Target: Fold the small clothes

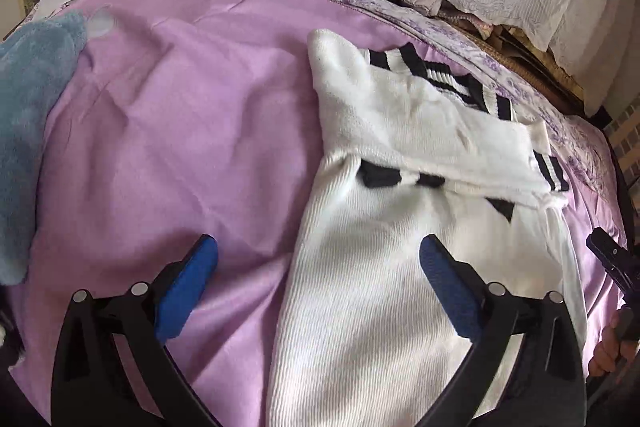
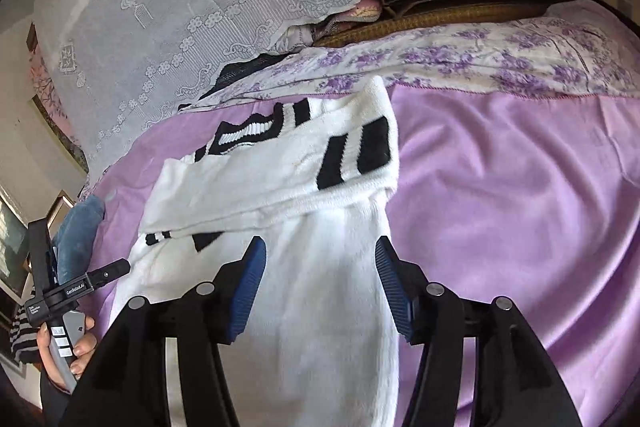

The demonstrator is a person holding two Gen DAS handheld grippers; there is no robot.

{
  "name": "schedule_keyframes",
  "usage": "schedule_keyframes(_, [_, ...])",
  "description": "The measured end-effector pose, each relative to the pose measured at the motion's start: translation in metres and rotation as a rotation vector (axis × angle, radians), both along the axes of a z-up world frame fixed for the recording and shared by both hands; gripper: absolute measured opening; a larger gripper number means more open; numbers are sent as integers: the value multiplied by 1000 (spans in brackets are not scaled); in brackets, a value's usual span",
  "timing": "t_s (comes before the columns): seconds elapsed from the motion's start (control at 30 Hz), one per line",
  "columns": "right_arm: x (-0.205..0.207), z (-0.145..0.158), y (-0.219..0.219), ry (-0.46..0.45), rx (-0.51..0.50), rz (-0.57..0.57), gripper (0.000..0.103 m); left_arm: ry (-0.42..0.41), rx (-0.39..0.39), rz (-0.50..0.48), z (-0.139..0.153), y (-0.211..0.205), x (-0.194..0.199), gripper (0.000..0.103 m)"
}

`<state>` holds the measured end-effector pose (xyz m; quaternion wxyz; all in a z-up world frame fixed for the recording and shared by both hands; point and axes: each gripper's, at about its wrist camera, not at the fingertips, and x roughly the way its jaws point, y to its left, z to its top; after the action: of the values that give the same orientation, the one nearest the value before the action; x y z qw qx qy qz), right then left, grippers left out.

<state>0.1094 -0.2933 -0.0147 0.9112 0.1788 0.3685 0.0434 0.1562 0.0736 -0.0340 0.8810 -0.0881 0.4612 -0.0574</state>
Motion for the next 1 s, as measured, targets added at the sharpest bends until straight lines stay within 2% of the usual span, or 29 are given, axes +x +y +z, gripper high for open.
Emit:
schedule_keyframes(0.13, [-49,-10,-14,1,40,-20,57,3,72,-25,-8,-7,-36,98])
schedule_keyframes(0.3, [-95,-31,-18,54,131,5,57,3,66,-80,-14,-7,-82,98])
schedule_keyframes(0.47, [-124,-40,-19,57,273,56,56,-30,-12,-156,-14,-7,-133,98])
schedule_keyframes(0.53, [-132,-42,-19,52,313,74,56,-41,-99,-187,-13,-3,-149,98])
schedule_keyframes(0.63, [-132,-43,-14,57,371,106,55,-24,-268,-256,-13,2,-156,98])
schedule_keyframes(0.67, [-130,-44,-12,63,378,113,55,-19,-299,-267,-14,1,-158,98])
schedule_keyframes(0.87, [-98,-47,-1,96,336,99,55,12,-279,-263,-19,-15,-141,98])
schedule_keyframes(1.0, [-98,-46,5,82,286,107,51,22,-329,-255,-22,-8,-136,98])
